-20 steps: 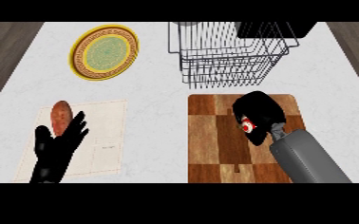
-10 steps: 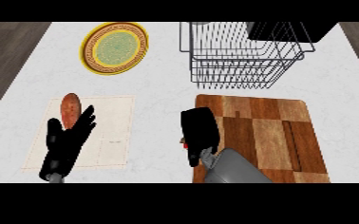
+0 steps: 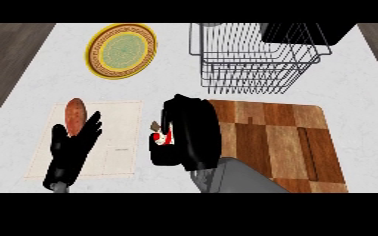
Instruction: Pick the cupcake from the cutting board and place it in the basket
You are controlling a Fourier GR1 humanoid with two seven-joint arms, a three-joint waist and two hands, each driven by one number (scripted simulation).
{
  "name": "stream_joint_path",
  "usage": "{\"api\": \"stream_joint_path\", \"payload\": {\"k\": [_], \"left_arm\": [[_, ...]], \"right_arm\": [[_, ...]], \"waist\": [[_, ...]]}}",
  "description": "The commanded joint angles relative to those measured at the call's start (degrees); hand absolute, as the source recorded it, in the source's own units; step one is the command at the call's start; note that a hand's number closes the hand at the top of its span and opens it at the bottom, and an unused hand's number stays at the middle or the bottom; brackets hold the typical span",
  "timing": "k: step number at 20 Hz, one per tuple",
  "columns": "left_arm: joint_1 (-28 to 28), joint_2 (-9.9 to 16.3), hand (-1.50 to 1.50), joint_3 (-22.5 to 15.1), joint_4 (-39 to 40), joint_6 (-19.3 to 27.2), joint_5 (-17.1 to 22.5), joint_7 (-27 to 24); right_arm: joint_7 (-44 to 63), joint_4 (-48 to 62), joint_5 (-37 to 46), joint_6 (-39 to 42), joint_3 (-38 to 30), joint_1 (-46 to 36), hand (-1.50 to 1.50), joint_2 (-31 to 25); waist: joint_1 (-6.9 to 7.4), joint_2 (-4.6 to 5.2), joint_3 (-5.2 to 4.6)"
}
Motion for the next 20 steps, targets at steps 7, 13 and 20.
{"api": "stream_joint_path", "payload": {"k": [7, 13, 20], "left_arm": [[0.83, 0.77, 0.00, 1.68, 3.30, -0.19, 0.37, 1.69], [3.44, -0.46, 0.00, 0.67, 2.76, 0.33, -0.90, -0.21], [4.10, -1.06, 0.00, 1.27, 0.33, 1.09, -0.37, 2.43]], "right_arm": [[20.11, -2.32, 2.87, -8.69, -6.11, -22.48, 1.50, 0.21], [20.63, 2.59, 2.84, -4.87, -16.80, -30.52, 1.50, 0.20], [17.57, 6.54, 2.25, 1.07, -26.69, -35.23, 1.50, 0.13]], "waist": [[-2.01, -0.17, -0.72], [-2.78, 0.05, -0.66], [-3.67, 0.00, -0.56]]}}
